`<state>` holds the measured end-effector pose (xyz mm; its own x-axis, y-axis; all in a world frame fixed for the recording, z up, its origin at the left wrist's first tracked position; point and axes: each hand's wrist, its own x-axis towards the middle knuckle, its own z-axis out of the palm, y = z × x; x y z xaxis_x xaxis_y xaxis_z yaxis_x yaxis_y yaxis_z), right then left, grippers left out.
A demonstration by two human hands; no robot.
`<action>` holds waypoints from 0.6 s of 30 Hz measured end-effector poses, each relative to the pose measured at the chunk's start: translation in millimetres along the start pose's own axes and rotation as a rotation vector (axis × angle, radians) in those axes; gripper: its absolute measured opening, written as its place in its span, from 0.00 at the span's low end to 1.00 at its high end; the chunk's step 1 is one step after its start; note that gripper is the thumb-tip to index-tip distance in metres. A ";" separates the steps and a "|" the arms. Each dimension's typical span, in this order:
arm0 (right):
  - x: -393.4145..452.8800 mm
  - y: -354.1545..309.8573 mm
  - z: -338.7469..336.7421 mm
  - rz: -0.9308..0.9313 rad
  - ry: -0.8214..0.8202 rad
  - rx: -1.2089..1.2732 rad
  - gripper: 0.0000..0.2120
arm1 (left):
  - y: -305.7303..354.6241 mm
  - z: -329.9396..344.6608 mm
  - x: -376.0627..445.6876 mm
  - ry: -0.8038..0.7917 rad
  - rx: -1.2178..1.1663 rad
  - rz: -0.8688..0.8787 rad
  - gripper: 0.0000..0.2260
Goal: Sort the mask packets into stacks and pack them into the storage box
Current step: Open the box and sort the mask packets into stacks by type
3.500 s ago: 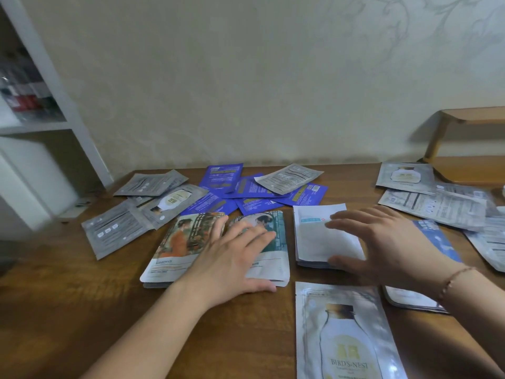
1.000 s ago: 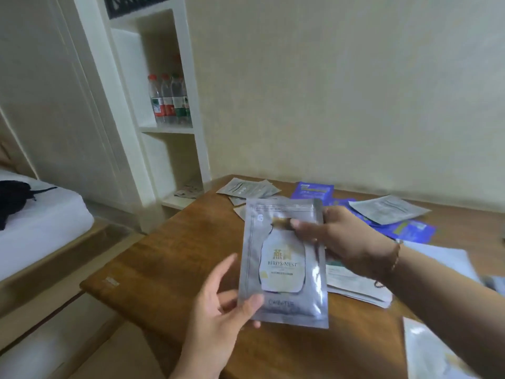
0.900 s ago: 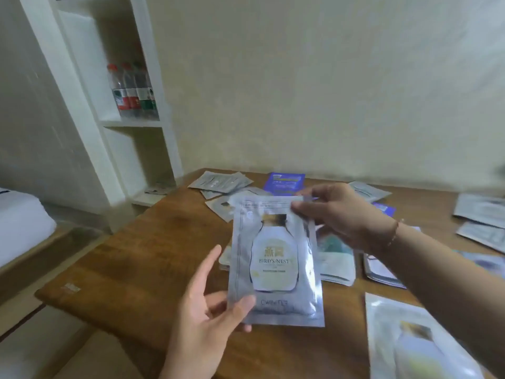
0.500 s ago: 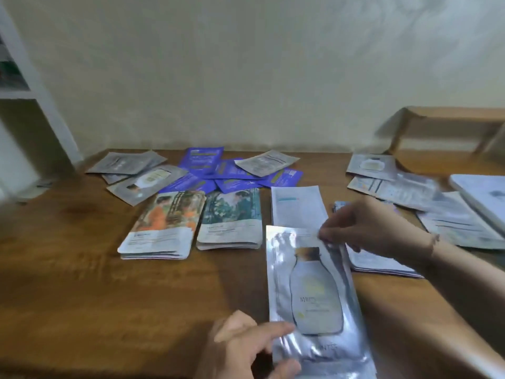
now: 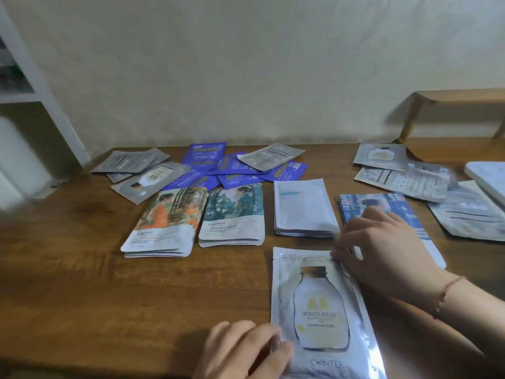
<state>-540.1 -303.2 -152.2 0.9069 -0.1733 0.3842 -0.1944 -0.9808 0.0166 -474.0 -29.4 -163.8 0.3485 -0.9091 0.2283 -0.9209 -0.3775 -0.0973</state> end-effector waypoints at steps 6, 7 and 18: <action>-7.5 2.0 8.6 -0.101 0.053 -0.111 0.13 | 16.4 39.7 -34.0 0.051 -0.683 -0.205 0.31; -8.8 1.8 10.1 -0.121 0.052 -0.124 0.13 | 14.8 40.2 -37.1 0.059 -0.732 -0.237 0.37; -9.9 10.1 21.9 -0.090 0.062 0.002 0.18 | -31.9 102.6 -24.3 -0.188 -1.008 -0.198 0.16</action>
<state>-542.8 -313.4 -176.0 0.8959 -0.0782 0.4374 -0.1120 -0.9923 0.0521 -435.2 -13.3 -265.6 0.4514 -0.8922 -0.0110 -0.5332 -0.2796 0.7985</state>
